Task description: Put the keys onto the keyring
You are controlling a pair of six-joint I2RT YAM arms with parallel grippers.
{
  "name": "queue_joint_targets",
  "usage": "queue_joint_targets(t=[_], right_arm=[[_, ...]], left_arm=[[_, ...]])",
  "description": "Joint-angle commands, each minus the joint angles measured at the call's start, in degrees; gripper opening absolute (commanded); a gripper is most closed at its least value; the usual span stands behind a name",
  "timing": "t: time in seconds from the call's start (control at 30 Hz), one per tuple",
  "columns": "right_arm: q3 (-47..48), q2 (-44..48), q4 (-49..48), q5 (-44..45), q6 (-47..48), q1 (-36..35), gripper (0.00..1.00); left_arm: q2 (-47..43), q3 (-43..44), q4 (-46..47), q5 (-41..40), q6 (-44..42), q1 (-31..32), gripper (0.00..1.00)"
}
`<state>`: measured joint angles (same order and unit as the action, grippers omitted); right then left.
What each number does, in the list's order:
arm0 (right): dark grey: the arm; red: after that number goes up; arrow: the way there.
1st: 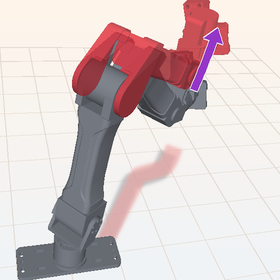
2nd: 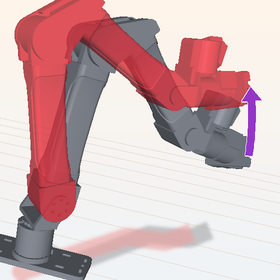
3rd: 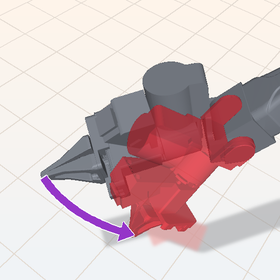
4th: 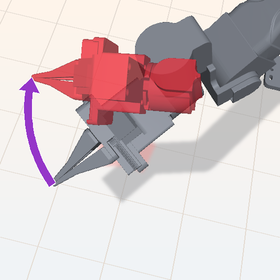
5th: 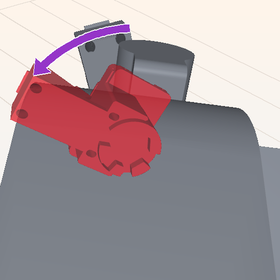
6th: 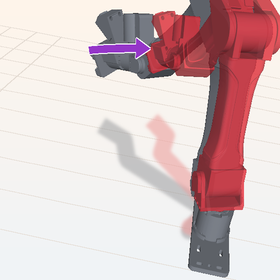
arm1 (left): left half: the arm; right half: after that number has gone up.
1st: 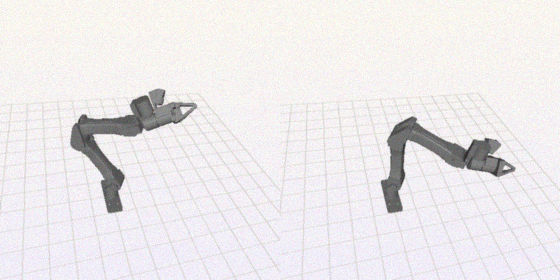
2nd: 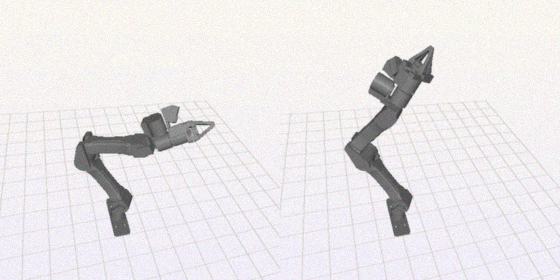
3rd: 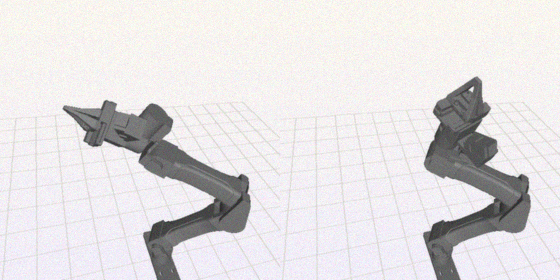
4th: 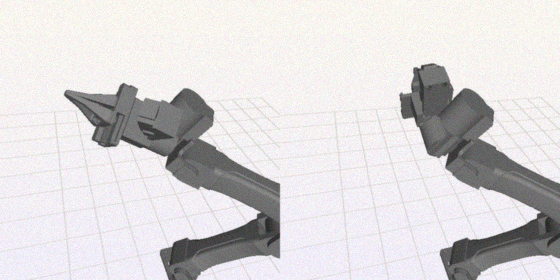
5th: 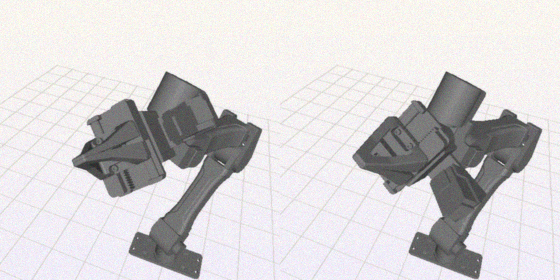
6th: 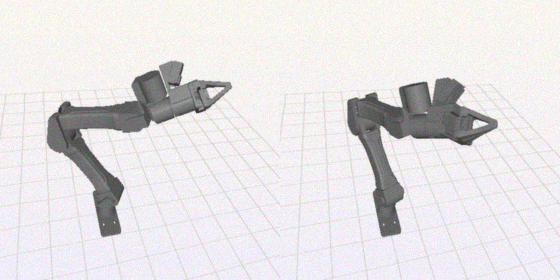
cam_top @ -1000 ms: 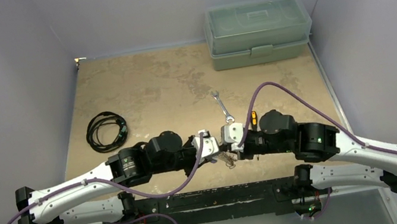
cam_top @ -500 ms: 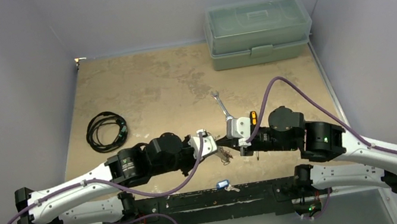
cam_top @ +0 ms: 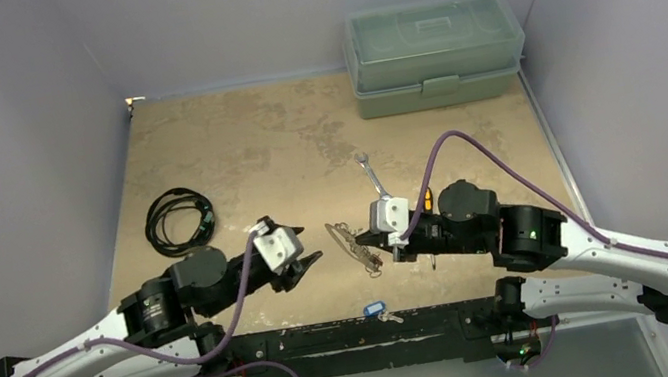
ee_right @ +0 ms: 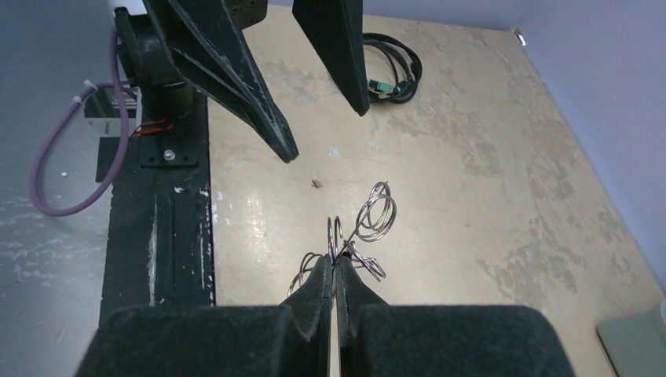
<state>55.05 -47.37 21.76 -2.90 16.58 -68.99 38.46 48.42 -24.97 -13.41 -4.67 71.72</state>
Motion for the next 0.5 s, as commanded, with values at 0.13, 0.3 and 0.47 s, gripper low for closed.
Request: queue_joint_targets(t=[0.13,0.3,0.47], right_arm=[[-0.7,-0.3,-8.2,-5.7,0.9,-0.2,0.0],[-1.7,-0.2,-10.9,-8.2,1.3,-0.2,0.0],[-2.1,-0.6,-12.2,-9.6,1.4,-0.2,0.0]], left_arm=[[-4.6,-5.9,12.5,14.4,-7.1,-1.0,0.47],[-4.1,-6.7,14.2,18.0,-9.6,-1.7,0.46],[-4.4,-7.1,15.5,19.4,-10.1,-2.6,0.41]])
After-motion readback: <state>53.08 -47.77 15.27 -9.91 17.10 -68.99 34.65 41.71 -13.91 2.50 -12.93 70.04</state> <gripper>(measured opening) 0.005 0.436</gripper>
